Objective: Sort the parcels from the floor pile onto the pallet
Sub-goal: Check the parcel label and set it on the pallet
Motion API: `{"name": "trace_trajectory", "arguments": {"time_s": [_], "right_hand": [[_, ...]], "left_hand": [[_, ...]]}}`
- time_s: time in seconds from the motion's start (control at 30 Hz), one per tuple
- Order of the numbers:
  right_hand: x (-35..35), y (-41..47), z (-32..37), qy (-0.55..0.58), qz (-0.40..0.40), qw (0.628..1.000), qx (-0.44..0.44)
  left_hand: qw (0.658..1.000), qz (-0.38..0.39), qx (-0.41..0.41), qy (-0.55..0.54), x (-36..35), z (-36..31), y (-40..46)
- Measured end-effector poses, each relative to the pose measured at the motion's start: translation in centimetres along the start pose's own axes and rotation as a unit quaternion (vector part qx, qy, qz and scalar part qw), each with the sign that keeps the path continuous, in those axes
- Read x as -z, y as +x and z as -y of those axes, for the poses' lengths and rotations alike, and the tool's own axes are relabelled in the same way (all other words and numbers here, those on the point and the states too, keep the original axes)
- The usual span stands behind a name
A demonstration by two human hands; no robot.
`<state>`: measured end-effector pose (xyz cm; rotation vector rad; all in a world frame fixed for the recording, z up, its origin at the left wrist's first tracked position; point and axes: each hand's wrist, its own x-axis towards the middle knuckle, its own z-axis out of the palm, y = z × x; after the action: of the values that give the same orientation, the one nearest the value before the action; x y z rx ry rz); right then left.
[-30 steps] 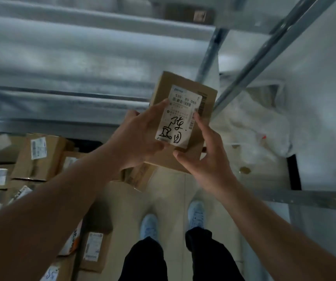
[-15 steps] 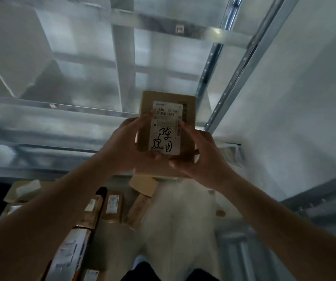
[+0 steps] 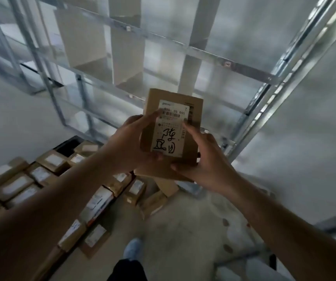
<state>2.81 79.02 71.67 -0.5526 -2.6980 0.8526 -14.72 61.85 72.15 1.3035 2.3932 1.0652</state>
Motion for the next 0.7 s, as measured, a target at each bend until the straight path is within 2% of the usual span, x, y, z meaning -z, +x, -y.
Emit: {"name": "trace_trajectory", "arguments": {"time_s": [0.2, 0.4, 0.7], "right_hand": [[-5.6, -5.8, 6.9, 0.001, 0.115, 0.99, 0.084], [-10.6, -10.1, 15.5, 0.003, 0.194, 0.965, 0.177], [-19.6, -18.2, 30.2, -0.001, 0.276, 0.933, 0.232]], "left_hand": [[0.99, -0.073, 0.111, 0.058, 2.9, 2.1, -14.6], [0.97, -0.145, 0.188, 0.054, 6.7, 4.1, -27.8], [0.944, -0.201, 0.26, 0.041, 13.9, 8.4, -46.7]]}}
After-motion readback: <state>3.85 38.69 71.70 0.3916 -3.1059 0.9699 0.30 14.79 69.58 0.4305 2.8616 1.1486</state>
